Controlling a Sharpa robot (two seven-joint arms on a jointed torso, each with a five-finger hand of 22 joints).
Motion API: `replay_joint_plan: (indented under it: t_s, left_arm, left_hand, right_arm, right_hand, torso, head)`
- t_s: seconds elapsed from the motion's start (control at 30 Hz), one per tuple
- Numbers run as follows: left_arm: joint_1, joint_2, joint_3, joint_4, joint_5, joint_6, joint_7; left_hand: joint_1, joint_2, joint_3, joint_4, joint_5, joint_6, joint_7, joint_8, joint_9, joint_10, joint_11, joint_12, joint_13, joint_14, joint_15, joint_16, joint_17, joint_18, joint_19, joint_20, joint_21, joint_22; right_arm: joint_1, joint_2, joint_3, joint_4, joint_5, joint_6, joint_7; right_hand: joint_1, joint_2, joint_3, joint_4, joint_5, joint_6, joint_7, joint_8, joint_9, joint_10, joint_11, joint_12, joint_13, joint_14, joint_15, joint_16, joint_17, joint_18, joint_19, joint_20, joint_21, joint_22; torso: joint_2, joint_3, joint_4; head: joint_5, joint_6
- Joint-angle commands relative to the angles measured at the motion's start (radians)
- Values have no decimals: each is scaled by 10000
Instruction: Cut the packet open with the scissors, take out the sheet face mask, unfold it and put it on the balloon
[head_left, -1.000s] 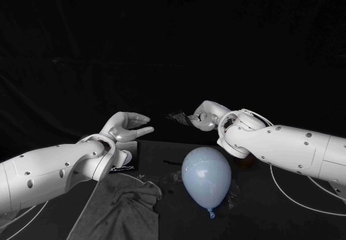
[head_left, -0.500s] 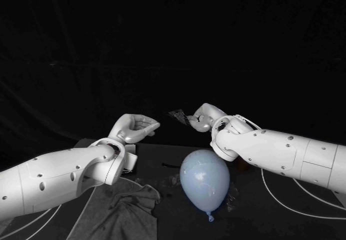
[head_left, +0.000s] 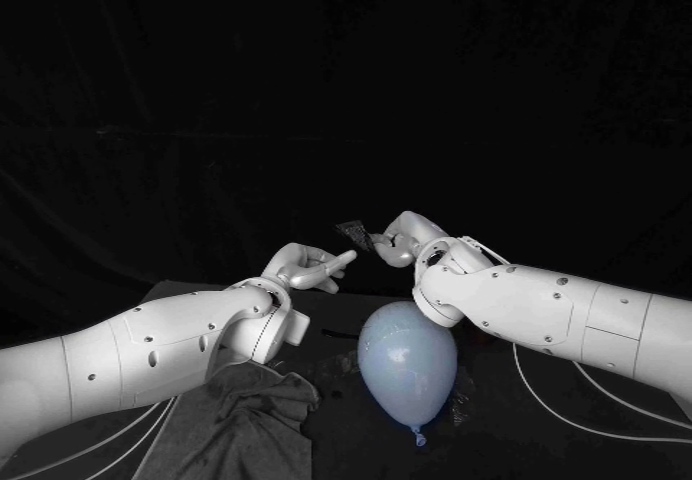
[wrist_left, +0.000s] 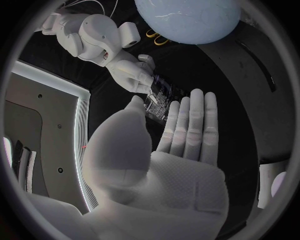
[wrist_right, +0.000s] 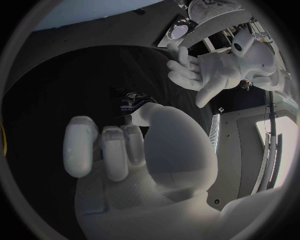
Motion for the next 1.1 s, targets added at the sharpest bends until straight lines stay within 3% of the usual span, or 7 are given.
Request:
replay_joint_plan:
  t_s: [0.03,0.1,0.3,0.5,0.73,1.1]
  left_arm:
    - [15,255,24,-238,-261,300,-936]
    - [16,395,28,-367,-268,175,-1008]
    - [19,664,44,-591,-188,-122,-905]
    - [31,732,178,-540,-127,-452,-521]
    - [45,760,236,-568,-308,-316,-441]
    - [50,903,249,-672,-819,-4,-1089]
  left_hand:
    - [-176,67,-256,3,-19,-31,-36,85,36,12,-29,3,33,-31,-15,-2,52,24,-67,-8,-40,-10]
    - [-197,153,-307,-1,-22,48,-84,160,68,115,-75,60,61,57,-58,52,93,39,-15,-21,-7,-3]
    - [-162,59,-447,-1,-22,48,-95,192,83,118,-85,59,66,54,-68,46,116,36,-7,-24,-2,-10]
    - [-121,21,-498,-1,-19,50,-99,208,91,122,-88,59,68,46,-69,41,126,33,-13,-23,-3,-14]
    - [29,-152,-689,3,-16,113,-132,305,132,188,-113,87,88,-2,-77,16,167,26,-55,-9,-14,-33]
    - [26,120,-566,-7,-16,586,-479,865,346,824,-429,396,250,441,-363,421,494,47,208,-147,263,62]
  right_arm:
    - [-24,21,10,111,-427,-142,-90]
    - [-39,20,11,171,-551,-125,-102]
    - [-87,40,12,258,-730,7,-130]
    - [-164,101,12,233,-824,157,-188]
    - [-233,168,12,209,-969,238,-251]
    - [-267,252,12,297,-1212,255,-326]
  right_hand:
    - [-113,53,695,-607,34,-6,-43,542,492,1638,-516,28,2587,1036,-123,33,2345,4,4,-73,-51,926]
    - [-132,54,728,-626,34,-8,-44,551,494,1635,-516,21,2583,1035,-123,31,2340,5,3,-73,-56,925]
    - [-171,48,797,-670,36,-15,-45,568,497,1638,-517,26,2586,1038,-124,35,2354,-4,27,-74,-23,955]
    - [-243,31,940,-766,93,-28,-40,600,503,1632,-516,10,2577,1041,-123,38,2364,-1,23,-74,-42,953]
    - [-266,28,970,-784,106,-29,-40,608,504,1635,-515,19,2582,1041,-122,39,2367,-2,27,-74,-38,959]
    - [-314,30,1034,-814,124,-30,-38,626,507,1637,-513,24,2585,1043,-120,42,2377,-5,34,-73,-32,970]
  torso:
    - [-7,4,11]
    - [-13,-4,7]
    - [1,-11,17]
    - [-2,-15,23]
    - [-4,-8,18]
    - [-11,-8,17]
  head:
    - [-16,16]
    - [-15,23]
    - [-41,17]
    - [-37,-6]
    - [3,-56]
    - [17,-106]
